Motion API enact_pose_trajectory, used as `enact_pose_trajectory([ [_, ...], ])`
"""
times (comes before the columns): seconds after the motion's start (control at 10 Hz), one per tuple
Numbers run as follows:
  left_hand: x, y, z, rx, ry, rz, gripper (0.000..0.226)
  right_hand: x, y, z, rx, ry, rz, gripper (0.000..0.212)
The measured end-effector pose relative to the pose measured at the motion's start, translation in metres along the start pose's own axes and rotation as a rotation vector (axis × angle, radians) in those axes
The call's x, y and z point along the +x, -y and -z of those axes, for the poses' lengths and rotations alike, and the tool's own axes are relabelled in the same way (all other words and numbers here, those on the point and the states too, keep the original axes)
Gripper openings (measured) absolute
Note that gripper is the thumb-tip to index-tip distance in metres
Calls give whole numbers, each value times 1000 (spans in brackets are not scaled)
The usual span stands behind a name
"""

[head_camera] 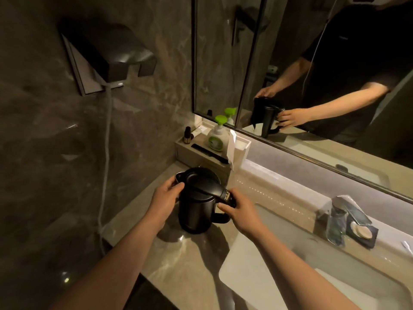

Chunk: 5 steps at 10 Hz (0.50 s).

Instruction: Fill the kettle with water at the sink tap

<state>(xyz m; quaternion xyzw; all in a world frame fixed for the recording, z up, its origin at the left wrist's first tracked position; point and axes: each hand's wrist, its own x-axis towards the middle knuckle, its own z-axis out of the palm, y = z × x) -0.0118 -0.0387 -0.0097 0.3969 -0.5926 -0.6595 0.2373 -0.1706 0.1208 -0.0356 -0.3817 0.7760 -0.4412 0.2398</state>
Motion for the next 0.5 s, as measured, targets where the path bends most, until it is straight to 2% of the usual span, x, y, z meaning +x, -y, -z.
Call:
enact_pose_trajectory([
  [0.4,4,13,6,59,-2,-20,25,4,-4,-7,-57,31,-9,29],
  [0.5,-2,16,5,53,-17,-35,26,0,-1,-3,-47,47,-32,36],
])
